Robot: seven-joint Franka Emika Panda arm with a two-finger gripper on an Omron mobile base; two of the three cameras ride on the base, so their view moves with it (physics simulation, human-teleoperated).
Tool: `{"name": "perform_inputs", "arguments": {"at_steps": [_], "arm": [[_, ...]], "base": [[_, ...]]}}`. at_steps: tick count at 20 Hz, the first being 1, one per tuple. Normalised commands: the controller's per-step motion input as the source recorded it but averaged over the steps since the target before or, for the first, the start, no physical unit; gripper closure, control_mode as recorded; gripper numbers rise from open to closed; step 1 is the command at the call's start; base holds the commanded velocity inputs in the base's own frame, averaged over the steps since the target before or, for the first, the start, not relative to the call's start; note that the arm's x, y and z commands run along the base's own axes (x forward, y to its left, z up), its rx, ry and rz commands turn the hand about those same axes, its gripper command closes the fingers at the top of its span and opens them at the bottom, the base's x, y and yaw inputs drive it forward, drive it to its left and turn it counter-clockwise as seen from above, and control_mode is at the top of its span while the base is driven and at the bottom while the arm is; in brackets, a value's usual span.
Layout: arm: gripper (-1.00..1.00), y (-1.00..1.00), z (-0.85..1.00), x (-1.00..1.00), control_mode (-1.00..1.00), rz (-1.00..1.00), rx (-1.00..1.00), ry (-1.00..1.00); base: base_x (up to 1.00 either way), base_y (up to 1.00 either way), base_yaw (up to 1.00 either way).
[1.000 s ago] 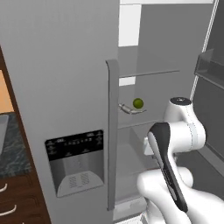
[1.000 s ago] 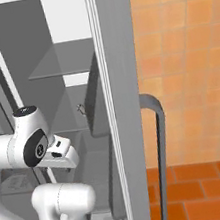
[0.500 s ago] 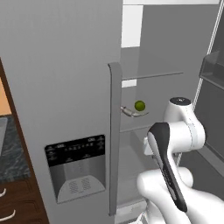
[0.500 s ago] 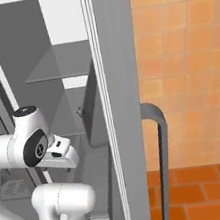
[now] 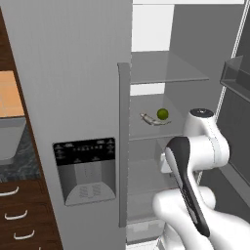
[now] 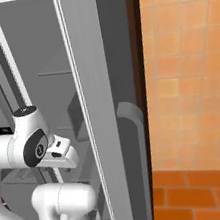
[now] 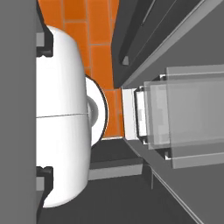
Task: Place one lime and one fish in each tupperware on the nearby counter, to pack two identical lunches.
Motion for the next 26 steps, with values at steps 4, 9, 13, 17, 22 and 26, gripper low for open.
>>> {"name": "perform_inputs", "arguments": {"at_steps": [4, 9, 13, 17, 22, 26], "arm": [[-1.00, 0.00, 0.00, 0.00, 1.00, 0.00, 0.00, 0.00], [-1.00, 0.00, 0.08, 0.29, -1.00, 0.04, -0.01, -0.07], [-1.00, 0.00, 0.22, 0.95, -1.00, 0.22, -0.04, -0.08], [-1.00, -0.05, 0.11, 0.83, -1.00, 0.25, -0.08, -0.01], [-1.00, -0.28, -0.09, 1.00, -1.00, 0.25, -0.04, -0.12], [-1.00, -0.23, -0.05, 0.93, -1.00, 0.22, -0.05, -0.22]], "base": [[0.00, 0.00, 0.00], [0.00, 0.00, 0.00], [0.00, 0.00, 0.00], [0.00, 0.00, 0.00], [0.00, 0.00, 0.00], [0.00, 0.00, 0.00]]}}
